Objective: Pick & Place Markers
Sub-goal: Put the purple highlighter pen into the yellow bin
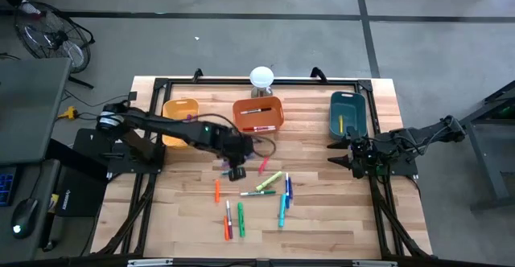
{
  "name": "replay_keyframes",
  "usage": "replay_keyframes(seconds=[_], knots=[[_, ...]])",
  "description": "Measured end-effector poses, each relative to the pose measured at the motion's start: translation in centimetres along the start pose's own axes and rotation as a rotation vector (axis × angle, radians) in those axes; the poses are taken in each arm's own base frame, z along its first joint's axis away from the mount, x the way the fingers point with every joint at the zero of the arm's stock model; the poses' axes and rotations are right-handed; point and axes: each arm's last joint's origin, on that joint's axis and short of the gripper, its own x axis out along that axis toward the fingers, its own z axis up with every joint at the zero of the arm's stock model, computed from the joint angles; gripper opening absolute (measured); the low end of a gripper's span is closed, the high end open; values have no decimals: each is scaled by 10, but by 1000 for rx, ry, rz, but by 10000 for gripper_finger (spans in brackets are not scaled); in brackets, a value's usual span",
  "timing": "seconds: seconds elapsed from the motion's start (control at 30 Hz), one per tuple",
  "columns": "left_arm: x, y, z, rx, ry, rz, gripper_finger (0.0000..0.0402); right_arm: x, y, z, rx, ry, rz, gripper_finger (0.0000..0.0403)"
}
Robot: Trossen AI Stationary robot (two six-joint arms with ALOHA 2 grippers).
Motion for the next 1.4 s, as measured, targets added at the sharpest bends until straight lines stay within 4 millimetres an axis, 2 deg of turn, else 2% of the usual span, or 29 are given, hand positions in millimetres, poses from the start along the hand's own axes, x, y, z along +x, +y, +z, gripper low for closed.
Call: replay_keyframes(seconds=[0.2,0.3,0.43,0.5,0.8,0.97,1.4], knots=[[-36,36,-10,-211,54,96,54,0,0,0,-1,2,-1,252],[-51,53,-15,-302,27,160,54,1,0,0,-2,6,-4,252],[-62,73,-30,-406,10,199,54,2,0,-1,-4,12,-7,252],[-62,84,-46,-455,54,229,54,2,0,-1,-7,21,-10,252],[-55,123,-95,-705,51,303,54,3,0,-2,-9,28,-15,252],[-51,141,-109,-850,54,359,54,3,0,-2,-9,26,-14,252],[-50,186,-120,-1148,33,532,54,3,0,-2,-9,26,-14,252]])
